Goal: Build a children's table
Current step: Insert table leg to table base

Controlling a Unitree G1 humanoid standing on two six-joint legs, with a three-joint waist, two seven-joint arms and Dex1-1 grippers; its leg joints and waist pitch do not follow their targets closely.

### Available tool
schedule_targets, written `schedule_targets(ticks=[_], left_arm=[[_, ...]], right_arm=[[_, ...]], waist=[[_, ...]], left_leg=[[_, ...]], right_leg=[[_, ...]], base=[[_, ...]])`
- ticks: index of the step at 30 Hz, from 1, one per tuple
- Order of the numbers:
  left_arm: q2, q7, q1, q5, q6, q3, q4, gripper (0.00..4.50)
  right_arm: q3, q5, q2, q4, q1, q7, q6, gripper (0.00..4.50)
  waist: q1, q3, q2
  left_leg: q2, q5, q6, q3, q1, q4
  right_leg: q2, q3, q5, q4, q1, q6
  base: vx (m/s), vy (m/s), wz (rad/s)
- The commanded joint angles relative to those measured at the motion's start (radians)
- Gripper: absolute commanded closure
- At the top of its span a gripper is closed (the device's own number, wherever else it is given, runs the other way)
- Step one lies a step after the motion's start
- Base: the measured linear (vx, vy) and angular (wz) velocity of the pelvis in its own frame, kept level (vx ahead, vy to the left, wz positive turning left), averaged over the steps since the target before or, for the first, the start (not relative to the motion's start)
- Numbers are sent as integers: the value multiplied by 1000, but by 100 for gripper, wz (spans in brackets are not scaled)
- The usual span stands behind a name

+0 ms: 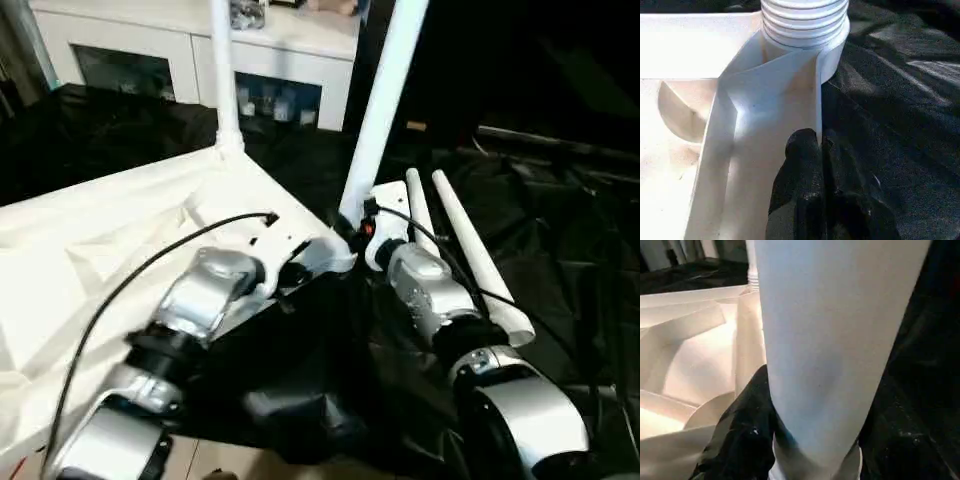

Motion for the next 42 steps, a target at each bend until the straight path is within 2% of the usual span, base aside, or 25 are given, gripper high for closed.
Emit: schedule_targets(ticks=[1,4,11,13,14,16,18,19,20,24,25,30,31,34,35,37,39,42], left_arm=[[-35,4,-67,-9,-12,9,-54,450],[-32,8,-69,-6,-12,5,-52,450],[-19,7,-69,-8,-23,3,-52,450],[-14,2,-65,-4,-28,3,-56,450],[-11,0,-62,-1,-34,1,-59,450],[-7,-1,-58,2,-41,-1,-60,450],[-4,-3,-54,1,-42,-1,-65,450],[-3,-4,-54,1,-43,-1,-66,450],[0,-5,-51,2,-50,-2,-69,450],[8,-15,-47,1,-76,-3,-71,450],[13,-24,-44,-1,-82,-3,-74,450],[35,-67,-23,-18,-104,0,-101,450],[37,-75,-17,-29,-94,9,-108,450],[52,-95,-1,-45,-104,23,-120,450],[64,-108,4,-45,-123,20,-121,450],[77,-122,11,-47,-136,21,-123,450],[96,-157,22,-54,-177,21,-125,450],[116,-201,37,-69,-187,18,-143,450]], right_arm=[[22,-22,43,119,48,5,75,263],[19,-25,47,128,39,-4,71,263],[42,-58,44,135,22,6,65,263],[32,-53,50,133,15,31,64,263],[30,-52,51,133,12,37,62,207],[28,-53,51,133,9,42,58,193],[24,-55,50,130,4,54,58,172],[23,-56,50,129,3,59,56,159],[23,-55,48,125,1,72,51,150],[22,-50,43,110,-4,105,42,138],[21,-46,39,99,-7,126,39,110],[31,-52,18,63,-8,180,26,85],[35,-55,9,51,-7,195,27,65],[49,-61,-21,6,3,248,32,65],[53,-57,-35,-22,9,279,39,65],[65,-57,-57,-61,21,329,44,65],[91,-65,-93,-122,46,407,51,65],[118,-73,-135,-181,74,481,57,65]], waist=[[2,-50,28],[1,-48,30],[-1,-46,31],[-1,-47,31],[-1,-46,31],[-2,-46,27],[0,-49,27],[1,-53,26],[0,-49,26],[1,-51,29],[1,-52,31],[-1,-52,32],[1,-54,32],[2,-56,33],[1,-55,30],[4,-60,31],[4,-60,32],[8,-60,31]], left_leg=[[15,-311,-36,-7,7,-74],[16,-353,-39,-10,11,-75],[16,-363,-39,-11,10,-77],[16,-367,-38,-12,10,-78],[16,-366,-37,-12,10,-78],[17,-355,-34,-11,8,-78],[18,-339,-33,-10,8,-78],[18,-306,-32,-10,1,-78],[17,-295,-29,-7,1,-78],[17,-287,-25,-6,1,-77],[18,-277,-25,-6,0,-77],[19,-252,-18,-4,-2,-76],[19,-233,-15,-3,-4,-74],[19,-192,-3,-1,-7,-71],[19,-182,2,0,-6,-71],[18,-119,19,1,-11,-65],[17,-99,32,2,-12,-63],[17,-96,42,3,-11,-62]], right_leg=[[-86,60,-305,-94,34,-131],[-87,59,-371,-102,30,-117],[-88,60,-378,-104,27,-114],[-89,60,-390,-106,27,-110],[-89,60,-391,-106,26,-110],[-89,60,-388,-105,27,-109],[-91,62,-364,-104,27,-117],[-89,62,-318,-95,34,-123],[-86,62,-300,-95,31,-127],[-88,63,-295,-96,33,-130],[-87,63,-277,-94,34,-135],[-87,64,-233,-88,37,-155],[-87,64,-209,-85,40,-160],[-86,64,-144,-77,43,-180],[-84,63,-130,-77,43,-182],[-83,63,-34,-65,49,-197],[-82,62,9,-60,50,-210],[-82,62,17,-60,50,-214]], base=[[0,0,0],[0,0,0],[0,0,0],[0,0,0],[0,0,0],[0,0,0],[0,0,0],[0,0,0],[0,0,0],[0,0,0],[0,0,0],[0,0,0],[0,0,0],[0,0,0],[0,0,0],[0,0,0],[0,0,0],[0,0,0]])
